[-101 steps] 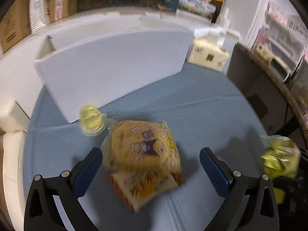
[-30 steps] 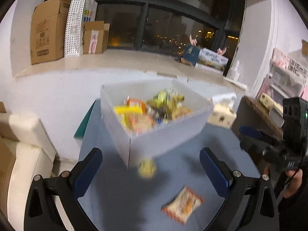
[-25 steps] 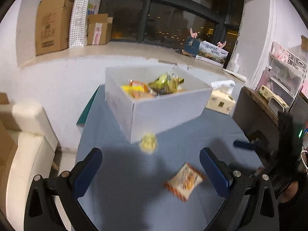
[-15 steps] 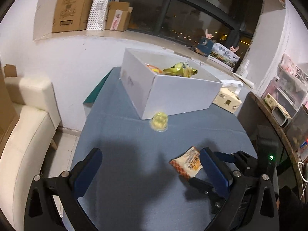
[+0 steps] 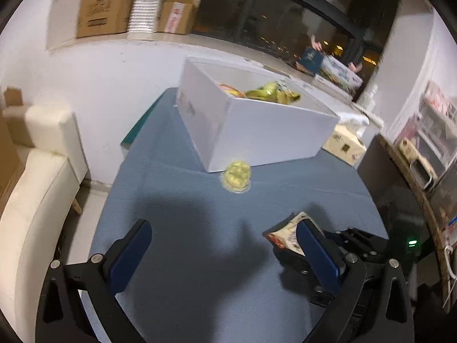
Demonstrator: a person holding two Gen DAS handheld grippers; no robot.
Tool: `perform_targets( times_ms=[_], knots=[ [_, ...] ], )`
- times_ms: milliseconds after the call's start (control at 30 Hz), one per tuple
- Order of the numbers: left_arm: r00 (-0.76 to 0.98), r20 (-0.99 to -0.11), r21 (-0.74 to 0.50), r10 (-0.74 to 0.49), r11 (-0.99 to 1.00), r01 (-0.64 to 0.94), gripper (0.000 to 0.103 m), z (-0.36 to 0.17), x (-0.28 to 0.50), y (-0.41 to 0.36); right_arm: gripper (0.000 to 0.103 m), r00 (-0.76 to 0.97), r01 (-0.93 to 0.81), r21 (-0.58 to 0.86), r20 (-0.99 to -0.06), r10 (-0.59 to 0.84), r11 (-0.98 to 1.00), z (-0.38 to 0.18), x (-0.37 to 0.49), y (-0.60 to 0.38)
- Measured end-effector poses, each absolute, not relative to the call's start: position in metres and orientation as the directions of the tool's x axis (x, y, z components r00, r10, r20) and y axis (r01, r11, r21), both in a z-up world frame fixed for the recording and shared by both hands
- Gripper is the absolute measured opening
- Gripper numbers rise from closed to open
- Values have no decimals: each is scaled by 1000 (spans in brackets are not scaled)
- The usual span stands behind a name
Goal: Organize snacks
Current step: 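Grasp the corn cake pack with the right tool while the left reaches the jelly cup, then grasp the jelly cup with the left tool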
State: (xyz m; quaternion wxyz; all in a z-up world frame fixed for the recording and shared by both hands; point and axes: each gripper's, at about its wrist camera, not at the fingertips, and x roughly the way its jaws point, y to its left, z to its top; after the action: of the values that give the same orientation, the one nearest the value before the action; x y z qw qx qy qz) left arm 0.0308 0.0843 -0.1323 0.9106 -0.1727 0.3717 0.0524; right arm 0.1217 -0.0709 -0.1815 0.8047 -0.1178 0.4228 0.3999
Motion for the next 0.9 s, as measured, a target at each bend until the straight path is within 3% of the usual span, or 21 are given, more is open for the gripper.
perform_targets(
  times_ms=[200, 567, 600, 633, 667, 700, 900],
  knots=[
    [701, -713, -232, -9, 947, -223, 103, -137, 81, 57, 61, 372, -684, 208, -725, 579, 699, -160, 130, -120],
    [577, -793, -188, 192, 825, -533, 100, -184, 161, 58, 61, 444, -560, 294, -683, 580, 775, -144, 133, -213],
    [569, -798, -172, 199, 829, -532, 96, -188, 165, 57, 61, 444, -556, 298, -682, 581, 776, -144, 133, -215],
    [560, -804, -161, 200, 833, -529, 83, -191, 168, 57, 61, 444, -553, 303, -681, 582, 776, -145, 131, -219],
    [555, -806, -146, 204, 841, -521, 81, -194, 171, 56, 61, 443, -550, 308, -680, 584, 776, -147, 131, -220],
    [579, -790, -143, 202, 858, -493, 43, -193, 171, 54, 61, 439, -550, 313, -680, 587, 774, -148, 130, -221],
    [671, -734, -231, 107, 889, -394, 41, -180, 142, 58, 61, 429, -568, 318, -672, 603, 759, -149, 127, -214]
  ],
)
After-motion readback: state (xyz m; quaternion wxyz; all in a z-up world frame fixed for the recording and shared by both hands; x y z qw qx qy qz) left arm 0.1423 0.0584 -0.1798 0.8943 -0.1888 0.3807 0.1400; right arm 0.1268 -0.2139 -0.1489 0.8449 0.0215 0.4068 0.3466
